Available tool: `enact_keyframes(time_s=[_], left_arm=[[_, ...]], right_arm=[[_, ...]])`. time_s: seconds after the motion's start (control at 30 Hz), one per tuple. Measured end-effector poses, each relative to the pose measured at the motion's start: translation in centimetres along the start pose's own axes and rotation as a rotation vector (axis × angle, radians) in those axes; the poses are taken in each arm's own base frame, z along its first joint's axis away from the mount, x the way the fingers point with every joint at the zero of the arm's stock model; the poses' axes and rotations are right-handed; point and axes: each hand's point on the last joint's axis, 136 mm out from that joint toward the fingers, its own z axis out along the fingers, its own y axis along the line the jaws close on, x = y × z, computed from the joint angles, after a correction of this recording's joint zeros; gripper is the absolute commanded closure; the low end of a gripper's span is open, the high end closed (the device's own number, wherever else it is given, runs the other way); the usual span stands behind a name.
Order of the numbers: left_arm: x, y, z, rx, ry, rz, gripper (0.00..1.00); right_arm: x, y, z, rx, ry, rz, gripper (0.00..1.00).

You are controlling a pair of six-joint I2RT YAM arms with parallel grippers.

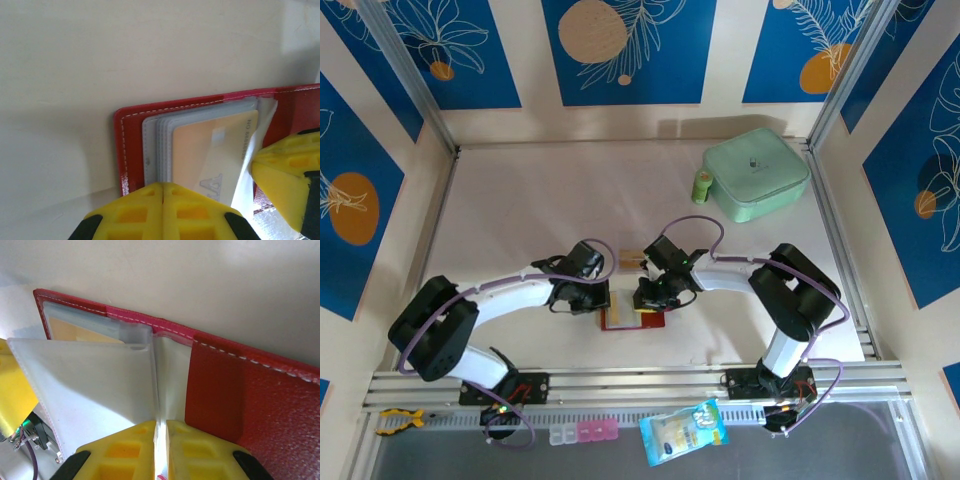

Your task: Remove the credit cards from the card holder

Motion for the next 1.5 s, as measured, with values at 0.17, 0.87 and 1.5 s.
enact_keyframes(time_s=[0.17, 0.87, 1.5], left_arm=[[0.2, -0.4, 0.5, 0.016, 0.016, 0.007, 0.95], [0.1, -2.6, 0.3, 0.035, 0.029, 0.027, 0.94], [0.0, -5.8, 0.9, 0.096, 0.058, 0.068, 0.93]], right_arm=[[0.0, 0.0, 0.0, 0.000, 0.000, 0.000, 0.87], [0.1, -0.2, 0.0, 0.009, 0.003, 0.004, 0.87], [-0.6, -0.2, -5.4, 0.049, -0.118, -0.016, 0.76]])
